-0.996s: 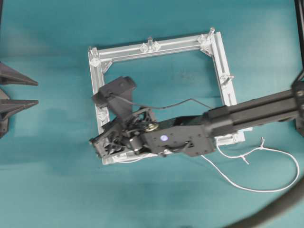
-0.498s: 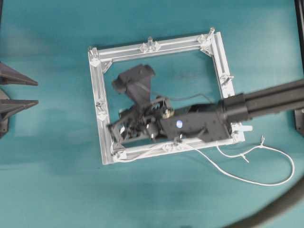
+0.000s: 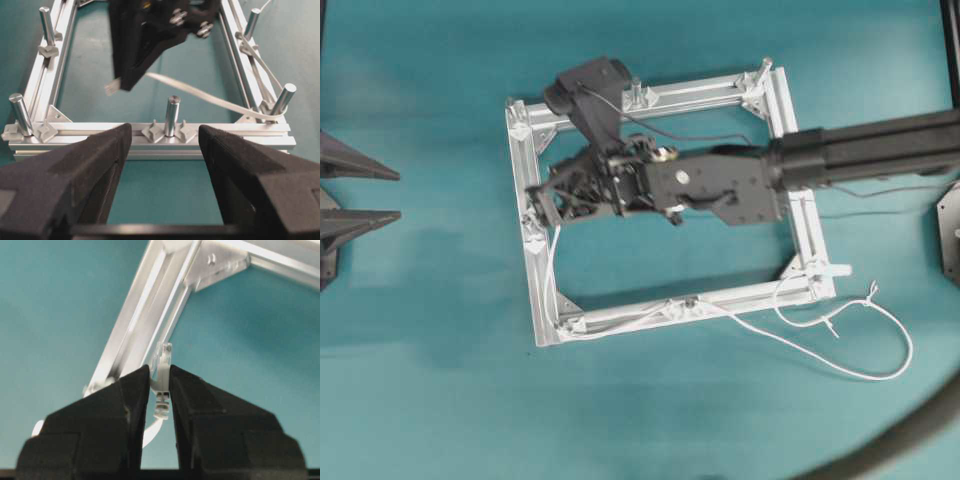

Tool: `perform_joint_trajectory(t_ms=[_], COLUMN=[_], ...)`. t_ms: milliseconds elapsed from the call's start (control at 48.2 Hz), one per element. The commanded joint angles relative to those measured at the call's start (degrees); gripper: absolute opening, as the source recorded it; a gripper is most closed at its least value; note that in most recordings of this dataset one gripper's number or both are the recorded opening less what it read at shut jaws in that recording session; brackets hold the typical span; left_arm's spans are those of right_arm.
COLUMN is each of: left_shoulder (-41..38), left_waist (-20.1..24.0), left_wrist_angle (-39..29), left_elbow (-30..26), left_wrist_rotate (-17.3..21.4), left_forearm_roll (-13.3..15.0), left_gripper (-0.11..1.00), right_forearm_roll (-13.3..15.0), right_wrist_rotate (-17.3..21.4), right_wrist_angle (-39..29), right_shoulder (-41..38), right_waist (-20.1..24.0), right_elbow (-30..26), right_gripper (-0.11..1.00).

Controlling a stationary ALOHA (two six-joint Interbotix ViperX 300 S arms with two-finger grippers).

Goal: Move the cable alternately left and right between 8 pins so it hooks onto each one.

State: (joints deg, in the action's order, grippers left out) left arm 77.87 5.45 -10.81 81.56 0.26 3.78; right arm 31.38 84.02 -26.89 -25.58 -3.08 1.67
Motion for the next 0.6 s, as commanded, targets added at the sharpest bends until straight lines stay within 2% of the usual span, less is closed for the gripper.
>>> perform_joint_trajectory(t_ms=[0, 104, 291, 581], left_shoulder=[-0.44, -0.44, -0.44, -0.44], left_waist=[-0.18, -0.18, -0.18, -0.18], left_wrist_angle=[0.35, 0.35, 0.35, 0.35], left_elbow=[-0.53, -0.62, -0.53, -0.62], left_wrist_rotate=[-0.18, -0.18, -0.18, -0.18], left_forearm_roll=[-0.26, -0.26, -0.26, -0.26], left_gripper=[0.67, 0.67, 0.67, 0.67], right_forearm_roll=[-0.88, -2.72, -9.32, -15.82], right_wrist_rotate=[-1.85, -5.62, -15.56, -27.77], right_wrist_angle=[0.35, -0.09, -3.96, -8.88], right_shoulder=[-0.7, -3.52, -7.56, -11.87], right_waist=[-0.44, -0.53, -0.7, -2.55], right_elbow=[-4.22, -8.96, -16.17, -26.63], right_gripper=[0.15, 0.15, 0.15, 0.15])
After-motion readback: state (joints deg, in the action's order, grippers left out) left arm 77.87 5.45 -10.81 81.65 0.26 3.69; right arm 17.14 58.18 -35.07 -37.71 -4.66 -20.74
